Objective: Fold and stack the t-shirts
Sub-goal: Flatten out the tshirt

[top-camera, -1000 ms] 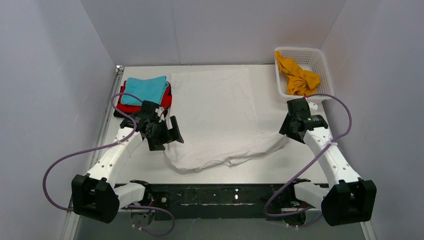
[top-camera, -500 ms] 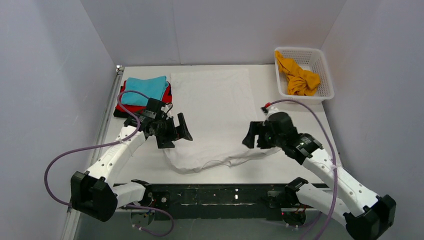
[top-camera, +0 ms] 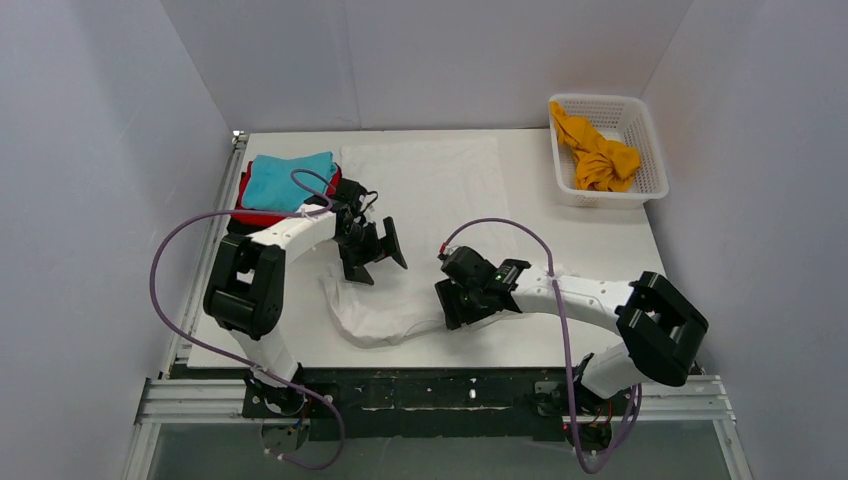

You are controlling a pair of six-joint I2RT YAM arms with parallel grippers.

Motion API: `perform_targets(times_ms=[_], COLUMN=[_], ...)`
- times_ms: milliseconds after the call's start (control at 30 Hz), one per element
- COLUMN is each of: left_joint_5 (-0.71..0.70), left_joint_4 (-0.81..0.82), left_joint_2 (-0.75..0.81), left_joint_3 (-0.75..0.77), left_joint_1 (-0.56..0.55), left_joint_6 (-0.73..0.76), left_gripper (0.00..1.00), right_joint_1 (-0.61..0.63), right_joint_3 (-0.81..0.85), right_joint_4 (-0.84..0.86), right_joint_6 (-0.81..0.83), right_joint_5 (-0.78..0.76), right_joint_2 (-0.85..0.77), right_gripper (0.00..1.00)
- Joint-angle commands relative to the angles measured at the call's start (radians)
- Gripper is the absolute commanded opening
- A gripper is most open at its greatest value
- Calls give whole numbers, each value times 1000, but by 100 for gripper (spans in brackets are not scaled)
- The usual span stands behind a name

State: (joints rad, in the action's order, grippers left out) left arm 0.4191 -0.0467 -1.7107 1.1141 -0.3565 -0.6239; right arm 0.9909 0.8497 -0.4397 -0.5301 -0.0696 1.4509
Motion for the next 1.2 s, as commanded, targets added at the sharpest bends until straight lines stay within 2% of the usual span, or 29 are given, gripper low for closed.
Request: perform_targets(times_ms=[0, 167, 367, 400, 433, 467, 500, 667, 833, 933, 1000, 1033, 1167], left_joint_5=[-11, -54, -85, -88, -88, -94, -99, -116, -107, -75, -35, -18, 56], left_joint_4=[-113, -97, -129, -137, -142, -144, -142, -172, -181, -179, -172, -170, -170], left_joint_2=[-58, -91, -155, -165, -173, -180, -186, -207, -209, -193, -171, -159, -100], left_joint_3=[65, 44, 88, 97, 105, 108, 108, 112, 105, 94, 88, 86, 102], left_joint_1=[0, 2, 17, 21, 26, 28, 29, 36, 37, 37, 36, 37, 35], left_joint_6=[30, 34, 34, 33, 39, 44, 49, 64, 64, 61, 64, 67, 91], left_gripper=[98, 98, 98, 98, 98, 98, 98, 98, 98, 98, 98, 98, 98], right_joint_1=[8, 16, 48, 52, 55, 56, 58, 63, 64, 63, 63, 63, 62], right_joint_3=[17, -28, -43, -48, -56, -61, -61, -15, -2, -53, -75, -71, 31], right_joint_4=[1, 14, -23, -39, -54, -81, -117, -423, -644, -650, -641, -643, -668], right_joint_6=[-40, -42, -43, -52, -63, -75, -82, -111, -85, -78, -79, -80, -117], right_joint_5=[-89, -106, -88, -87, -88, -88, -88, -118, 33, 127, 147, 143, 33], right_joint_2=[36, 63, 81, 78, 74, 65, 50, -136, -262, -294, -310, -317, -362], right_gripper=[62, 60, 48, 40, 20, 8, 4, 1, 1, 15, 28, 41, 66])
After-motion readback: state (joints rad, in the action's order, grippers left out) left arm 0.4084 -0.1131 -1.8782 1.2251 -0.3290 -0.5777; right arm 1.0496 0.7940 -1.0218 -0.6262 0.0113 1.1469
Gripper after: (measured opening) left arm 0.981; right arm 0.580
